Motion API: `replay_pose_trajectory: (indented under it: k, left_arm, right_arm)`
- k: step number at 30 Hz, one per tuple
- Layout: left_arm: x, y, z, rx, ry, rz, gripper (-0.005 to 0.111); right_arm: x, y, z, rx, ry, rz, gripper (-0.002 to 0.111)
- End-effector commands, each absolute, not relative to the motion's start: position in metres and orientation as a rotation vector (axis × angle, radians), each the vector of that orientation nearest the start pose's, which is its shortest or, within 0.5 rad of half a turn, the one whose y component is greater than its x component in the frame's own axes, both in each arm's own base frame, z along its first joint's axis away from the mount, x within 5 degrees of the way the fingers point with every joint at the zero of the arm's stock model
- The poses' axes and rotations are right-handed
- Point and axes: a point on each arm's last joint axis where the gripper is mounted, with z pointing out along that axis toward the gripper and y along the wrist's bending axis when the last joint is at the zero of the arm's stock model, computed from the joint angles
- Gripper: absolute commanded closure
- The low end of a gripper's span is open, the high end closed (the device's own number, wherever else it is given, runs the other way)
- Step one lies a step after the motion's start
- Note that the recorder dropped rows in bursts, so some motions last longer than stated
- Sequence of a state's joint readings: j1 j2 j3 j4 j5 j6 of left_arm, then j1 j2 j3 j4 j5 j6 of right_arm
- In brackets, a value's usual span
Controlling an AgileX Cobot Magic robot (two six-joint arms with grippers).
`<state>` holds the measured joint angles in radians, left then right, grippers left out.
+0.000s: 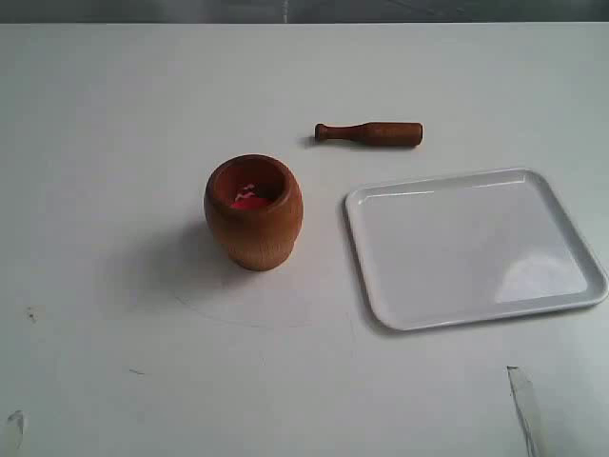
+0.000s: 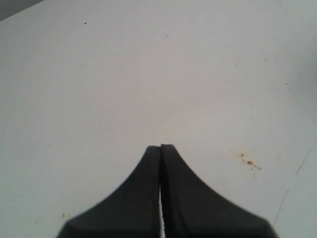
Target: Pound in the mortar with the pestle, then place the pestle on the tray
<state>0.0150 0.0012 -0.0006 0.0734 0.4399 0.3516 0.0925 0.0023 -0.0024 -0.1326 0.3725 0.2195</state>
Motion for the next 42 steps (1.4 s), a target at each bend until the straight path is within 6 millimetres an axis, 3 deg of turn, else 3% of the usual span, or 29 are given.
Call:
replay_pose_trajectory:
  k: [1, 5, 9, 21, 26, 30, 32, 36, 38, 42]
  left_arm:
    - [0.051, 0.003, 0.174, 0.361, 1.897, 0.302, 0.107]
    - [0.051, 0.003, 0.174, 0.361, 1.897, 0.302, 0.107]
    - [0.051, 0.003, 0.174, 0.361, 1.897, 0.302, 0.107]
    - [0.051, 0.003, 0.174, 0.361, 1.897, 0.302, 0.107]
    - [0.051, 0.003, 0.174, 0.361, 1.897, 0.302, 0.107]
    - [0.051, 0.003, 0.174, 0.361, 1.897, 0.302, 0.107]
    - [0.051, 0.003, 0.174, 0.361, 1.897, 0.302, 0.107]
    - [0.051, 0.003, 0.174, 0.361, 1.897, 0.302, 0.107]
    - [0.051, 0.003, 0.174, 0.361, 1.897, 0.302, 0.107]
    - [0.051, 0.003, 0.174, 0.361, 1.897, 0.302, 0.107]
  right_arm:
    - [0.054, -0.001, 0.182, -0.033, 1.826, 0.017, 0.108]
    - [0.055, -0.002, 0.188, -0.111, 1.764, -0.076, 0.108]
    - [0.056, 0.004, 0.204, -0.040, 1.581, 0.086, 0.108]
    - [0.036, 0.012, 0.260, -0.097, 0.916, 0.197, 0.108]
    - [0.024, 0.015, 0.273, -0.057, 0.740, 0.430, 0.108]
    - [0.021, 0.013, 0.284, -0.110, 0.680, 0.259, 0.108]
    - [0.026, 0.009, 0.299, -0.089, 0.678, 0.148, 0.108]
    - [0.049, 0.002, 0.331, 0.027, 0.749, 0.159, 0.108]
    - [0.072, 0.006, 0.348, -0.012, 0.875, 0.118, 0.108]
    - [0.133, 0.015, 0.365, -0.199, 1.391, -0.033, 0.108]
